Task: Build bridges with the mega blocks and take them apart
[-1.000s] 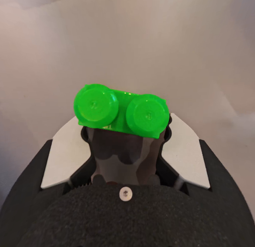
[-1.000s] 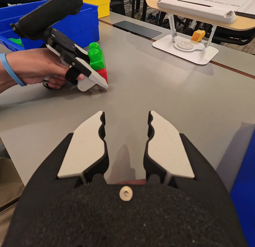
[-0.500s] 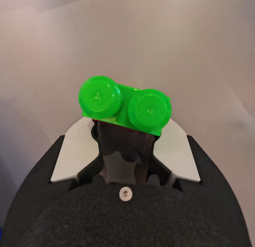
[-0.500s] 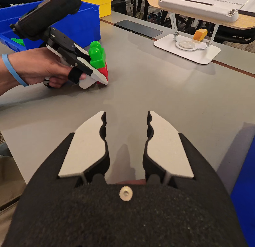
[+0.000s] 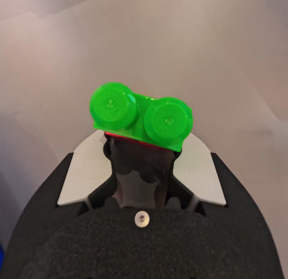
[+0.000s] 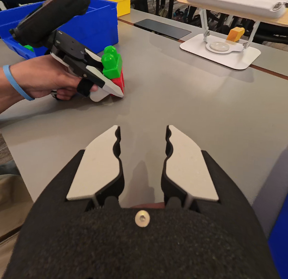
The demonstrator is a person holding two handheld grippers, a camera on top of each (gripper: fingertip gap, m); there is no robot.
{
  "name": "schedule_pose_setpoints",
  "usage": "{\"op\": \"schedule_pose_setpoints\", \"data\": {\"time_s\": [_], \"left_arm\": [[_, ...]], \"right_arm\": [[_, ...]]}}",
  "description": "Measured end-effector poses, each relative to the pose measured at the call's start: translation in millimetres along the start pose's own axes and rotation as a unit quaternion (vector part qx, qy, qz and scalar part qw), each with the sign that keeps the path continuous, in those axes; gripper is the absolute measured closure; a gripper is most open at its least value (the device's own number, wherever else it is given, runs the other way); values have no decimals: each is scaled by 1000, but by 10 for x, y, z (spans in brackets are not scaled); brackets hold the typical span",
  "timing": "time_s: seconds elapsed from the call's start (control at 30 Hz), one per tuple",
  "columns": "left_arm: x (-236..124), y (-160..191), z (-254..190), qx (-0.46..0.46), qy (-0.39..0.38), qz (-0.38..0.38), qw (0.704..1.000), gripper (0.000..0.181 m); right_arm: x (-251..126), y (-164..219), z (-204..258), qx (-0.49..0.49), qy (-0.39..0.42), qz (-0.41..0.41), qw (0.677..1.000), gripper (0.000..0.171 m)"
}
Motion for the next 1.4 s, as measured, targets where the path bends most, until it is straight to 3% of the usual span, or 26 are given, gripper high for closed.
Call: {"op": "schedule_pose_setpoints", "data": {"time_s": [0.2, 0.37, 0.53, 1.0, 1.07, 1.2, 1.4], "left_arm": [[-169, 38, -226, 49, 23, -22, 998, 102], [-238, 102, -340, 69, 30, -27, 997, 102], [-446, 38, -514, 93, 43, -80, 991, 102], [-568, 7, -604, 105, 26, -66, 992, 102], [-574, 16, -619, 103, 31, -68, 992, 102], [-603, 34, -662, 112, 38, -76, 990, 102], [-713, 12, -760, 136, 51, -93, 985, 102]], "right_arm": [[262, -162, 105, 71, -127, 2, 989, 124], [530, -385, 133, 78, -186, 27, 979, 122], [603, -602, 300, 39, -179, 12, 983, 130], [533, -703, 414, -20, -138, 17, 990, 135], [514, -729, 441, -26, -141, 14, 990, 141], [457, -801, 472, -38, -159, -1, 986, 171], [488, -846, 527, -7, -225, 3, 974, 171]]}}
Point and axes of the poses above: each gripper's, where its closed fingertips meet, x out along the fingers, y out of its underside, z = x × y across the jaws, the point moved 7 cm from there along -x, back along the fingers, and after that the axes turned 2 degrees about -z, right-handed, at the moved point
